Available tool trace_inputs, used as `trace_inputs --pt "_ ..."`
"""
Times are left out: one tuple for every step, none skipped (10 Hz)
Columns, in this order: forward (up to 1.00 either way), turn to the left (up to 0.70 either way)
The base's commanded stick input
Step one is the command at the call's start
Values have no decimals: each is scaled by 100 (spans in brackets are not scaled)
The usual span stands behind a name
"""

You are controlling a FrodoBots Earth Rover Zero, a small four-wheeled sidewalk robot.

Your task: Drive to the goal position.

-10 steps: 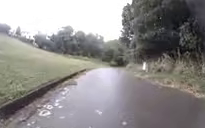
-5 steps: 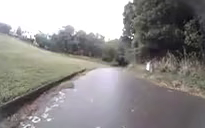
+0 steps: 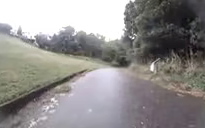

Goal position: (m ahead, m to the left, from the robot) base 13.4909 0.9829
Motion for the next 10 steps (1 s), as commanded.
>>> trace_inputs --pt "70 0" --pt "70 0" --pt "70 0" --pt "70 0" --pt "70 0" --pt "70 0" --pt "70 0" --pt "70 0" --pt "70 0" --pt "70 -2"
